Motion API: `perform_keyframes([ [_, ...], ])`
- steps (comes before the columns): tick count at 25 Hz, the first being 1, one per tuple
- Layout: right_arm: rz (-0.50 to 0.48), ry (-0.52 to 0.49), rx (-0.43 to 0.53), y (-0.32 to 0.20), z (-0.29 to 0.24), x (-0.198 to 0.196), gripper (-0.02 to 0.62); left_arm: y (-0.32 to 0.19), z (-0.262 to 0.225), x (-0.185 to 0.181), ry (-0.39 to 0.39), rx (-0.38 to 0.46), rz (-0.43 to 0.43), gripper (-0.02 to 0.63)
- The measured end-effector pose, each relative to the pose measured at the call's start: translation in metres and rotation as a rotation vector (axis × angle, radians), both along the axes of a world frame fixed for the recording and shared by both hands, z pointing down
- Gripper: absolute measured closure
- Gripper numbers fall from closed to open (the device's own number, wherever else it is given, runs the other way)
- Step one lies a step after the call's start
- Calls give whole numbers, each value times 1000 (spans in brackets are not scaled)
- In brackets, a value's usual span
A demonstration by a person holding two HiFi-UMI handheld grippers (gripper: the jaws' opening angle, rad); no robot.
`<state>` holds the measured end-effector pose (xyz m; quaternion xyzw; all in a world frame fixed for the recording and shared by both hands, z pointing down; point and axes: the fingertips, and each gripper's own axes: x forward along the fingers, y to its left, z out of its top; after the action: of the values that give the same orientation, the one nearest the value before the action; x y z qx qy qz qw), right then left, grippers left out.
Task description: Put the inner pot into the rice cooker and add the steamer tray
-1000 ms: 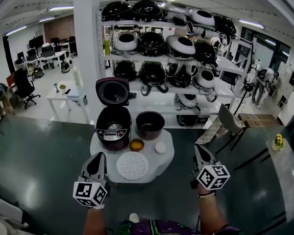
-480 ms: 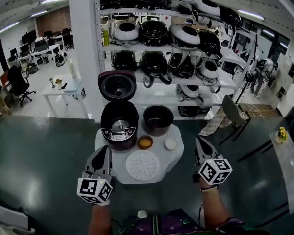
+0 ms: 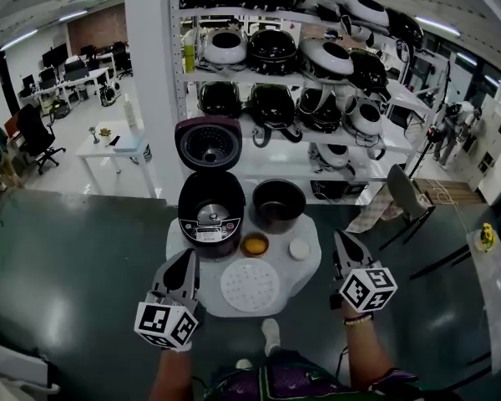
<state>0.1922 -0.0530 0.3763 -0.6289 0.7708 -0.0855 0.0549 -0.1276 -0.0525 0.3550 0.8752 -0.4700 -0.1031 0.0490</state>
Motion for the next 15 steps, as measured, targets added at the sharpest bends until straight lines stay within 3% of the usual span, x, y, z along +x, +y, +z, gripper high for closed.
perform_keyframes([
  [6,-113,-48,1,-39,-7,-11,588,-19,-9,9,-36,22,-15,584],
  [13,-245,55,14,-83,-2,-24,182,-40,-24,33,-93,60,-31,584],
  [15,-257,73,-7,-100,7,-22,108,-49,-25,41,-97,56,-35,584],
])
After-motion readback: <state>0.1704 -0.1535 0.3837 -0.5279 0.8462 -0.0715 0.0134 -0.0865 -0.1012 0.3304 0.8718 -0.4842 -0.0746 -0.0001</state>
